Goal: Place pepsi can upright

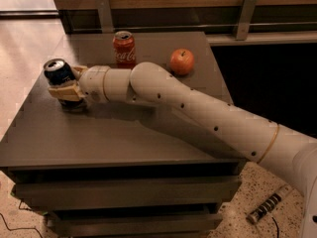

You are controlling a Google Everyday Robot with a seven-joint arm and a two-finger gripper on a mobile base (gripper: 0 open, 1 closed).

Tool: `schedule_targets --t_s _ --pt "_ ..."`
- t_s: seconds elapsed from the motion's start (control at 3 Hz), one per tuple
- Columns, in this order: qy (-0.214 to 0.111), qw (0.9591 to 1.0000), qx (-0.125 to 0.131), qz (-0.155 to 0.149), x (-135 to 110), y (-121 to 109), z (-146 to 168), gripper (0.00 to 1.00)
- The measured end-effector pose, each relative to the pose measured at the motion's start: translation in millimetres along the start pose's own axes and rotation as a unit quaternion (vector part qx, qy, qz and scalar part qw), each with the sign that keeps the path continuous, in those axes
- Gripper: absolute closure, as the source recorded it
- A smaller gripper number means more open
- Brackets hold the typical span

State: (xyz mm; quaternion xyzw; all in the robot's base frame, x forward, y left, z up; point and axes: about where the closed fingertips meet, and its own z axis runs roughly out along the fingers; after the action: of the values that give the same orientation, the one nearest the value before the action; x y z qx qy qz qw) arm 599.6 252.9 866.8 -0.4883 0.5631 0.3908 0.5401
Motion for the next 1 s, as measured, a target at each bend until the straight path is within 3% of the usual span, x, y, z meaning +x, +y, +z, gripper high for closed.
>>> schedule_targets --t_s 1.0 --pt "0.000 1.0000 0.000 0.000 -0.6 0.1 0.1 0.12"
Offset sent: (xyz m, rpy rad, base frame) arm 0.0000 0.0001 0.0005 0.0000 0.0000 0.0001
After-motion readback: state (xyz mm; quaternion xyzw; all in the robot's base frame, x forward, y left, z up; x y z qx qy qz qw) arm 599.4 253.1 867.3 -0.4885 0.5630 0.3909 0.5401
